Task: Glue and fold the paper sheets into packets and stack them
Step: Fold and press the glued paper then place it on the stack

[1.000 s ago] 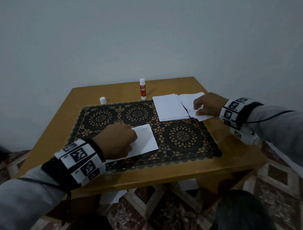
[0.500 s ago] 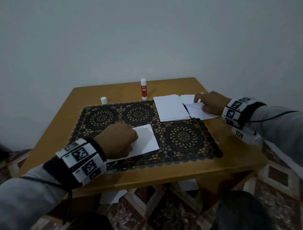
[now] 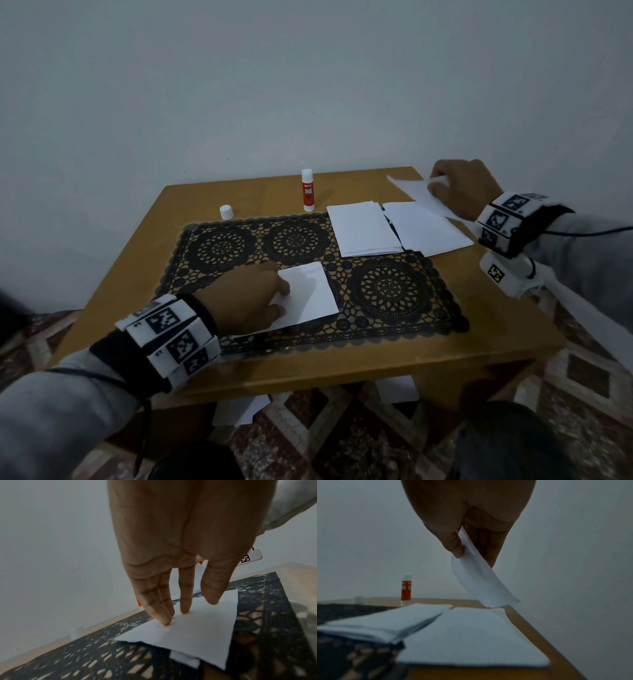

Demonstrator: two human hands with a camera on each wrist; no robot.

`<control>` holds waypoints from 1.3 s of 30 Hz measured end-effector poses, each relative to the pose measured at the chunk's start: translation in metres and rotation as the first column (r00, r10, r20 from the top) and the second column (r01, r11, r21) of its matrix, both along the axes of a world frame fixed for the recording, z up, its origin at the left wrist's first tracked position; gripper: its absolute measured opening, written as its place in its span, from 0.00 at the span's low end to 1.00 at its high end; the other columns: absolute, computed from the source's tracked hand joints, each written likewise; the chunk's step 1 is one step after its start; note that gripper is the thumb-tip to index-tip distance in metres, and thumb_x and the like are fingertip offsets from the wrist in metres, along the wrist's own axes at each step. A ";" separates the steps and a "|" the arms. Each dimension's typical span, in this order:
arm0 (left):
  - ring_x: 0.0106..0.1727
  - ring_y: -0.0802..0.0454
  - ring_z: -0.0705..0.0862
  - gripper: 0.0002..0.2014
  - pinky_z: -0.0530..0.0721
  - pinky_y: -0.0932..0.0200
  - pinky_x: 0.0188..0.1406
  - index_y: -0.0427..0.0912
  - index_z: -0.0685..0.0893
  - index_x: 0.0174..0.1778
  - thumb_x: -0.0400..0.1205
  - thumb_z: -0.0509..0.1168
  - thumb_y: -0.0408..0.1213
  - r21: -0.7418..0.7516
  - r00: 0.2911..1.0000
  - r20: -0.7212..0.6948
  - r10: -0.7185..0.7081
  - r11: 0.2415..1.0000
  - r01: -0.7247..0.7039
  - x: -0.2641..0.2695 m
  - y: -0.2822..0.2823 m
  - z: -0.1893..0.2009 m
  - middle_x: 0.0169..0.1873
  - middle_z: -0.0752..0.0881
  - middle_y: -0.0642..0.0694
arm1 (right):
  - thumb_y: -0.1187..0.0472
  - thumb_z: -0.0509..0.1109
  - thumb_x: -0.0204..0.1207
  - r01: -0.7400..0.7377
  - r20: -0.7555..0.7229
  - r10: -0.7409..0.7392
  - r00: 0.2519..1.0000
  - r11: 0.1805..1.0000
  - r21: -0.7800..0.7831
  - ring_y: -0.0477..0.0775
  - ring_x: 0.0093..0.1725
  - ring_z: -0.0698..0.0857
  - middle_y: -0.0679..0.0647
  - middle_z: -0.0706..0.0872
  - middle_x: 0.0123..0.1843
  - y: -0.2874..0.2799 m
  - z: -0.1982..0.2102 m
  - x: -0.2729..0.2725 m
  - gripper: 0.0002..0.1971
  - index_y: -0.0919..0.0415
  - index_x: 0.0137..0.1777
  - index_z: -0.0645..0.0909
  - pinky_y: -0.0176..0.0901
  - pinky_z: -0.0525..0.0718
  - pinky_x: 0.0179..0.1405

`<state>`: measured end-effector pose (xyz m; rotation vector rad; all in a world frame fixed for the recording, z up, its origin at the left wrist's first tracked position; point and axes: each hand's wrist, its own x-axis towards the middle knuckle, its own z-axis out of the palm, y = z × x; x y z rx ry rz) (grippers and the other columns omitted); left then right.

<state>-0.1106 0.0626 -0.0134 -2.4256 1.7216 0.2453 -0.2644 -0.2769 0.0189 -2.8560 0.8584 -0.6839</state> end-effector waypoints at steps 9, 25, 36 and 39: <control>0.47 0.58 0.80 0.15 0.81 0.59 0.51 0.46 0.78 0.66 0.83 0.63 0.42 -0.456 0.949 -0.312 0.039 0.870 -0.186 0.007 0.002 0.022 0.50 0.82 0.52 | 0.71 0.71 0.71 -0.329 0.408 0.129 0.904 0.819 0.469 0.53 0.32 0.83 0.59 0.84 0.34 0.071 0.058 0.005 0.04 0.63 0.38 0.82 0.43 0.84 0.34; 0.30 0.48 0.83 0.09 0.81 0.59 0.29 0.32 0.80 0.34 0.80 0.66 0.27 -0.217 0.400 -0.897 0.187 0.603 -0.768 0.027 0.032 0.011 0.32 0.86 0.38 | 0.66 0.72 0.77 -0.082 -0.002 0.302 0.953 0.265 0.961 0.59 0.40 0.86 0.65 0.88 0.46 0.141 -0.015 0.043 0.06 0.63 0.38 0.82 0.48 0.89 0.40; 0.25 0.49 0.73 0.20 0.75 0.60 0.27 0.37 0.76 0.23 0.80 0.69 0.38 -0.090 0.623 -0.653 0.430 0.773 -0.628 0.051 0.036 -0.006 0.22 0.75 0.43 | 0.60 0.75 0.76 -0.062 -0.178 0.373 0.910 0.550 0.833 0.51 0.29 0.83 0.57 0.87 0.32 0.151 -0.035 0.060 0.13 0.63 0.32 0.80 0.37 0.83 0.26; 0.27 0.50 0.74 0.18 0.75 0.60 0.30 0.36 0.78 0.25 0.79 0.70 0.39 -0.081 0.660 -0.613 0.434 0.797 -0.599 0.051 0.035 -0.006 0.23 0.76 0.44 | 0.59 0.76 0.75 -0.086 -0.180 0.380 0.907 0.587 0.805 0.52 0.30 0.82 0.57 0.87 0.32 0.151 -0.038 0.061 0.14 0.62 0.30 0.80 0.37 0.82 0.26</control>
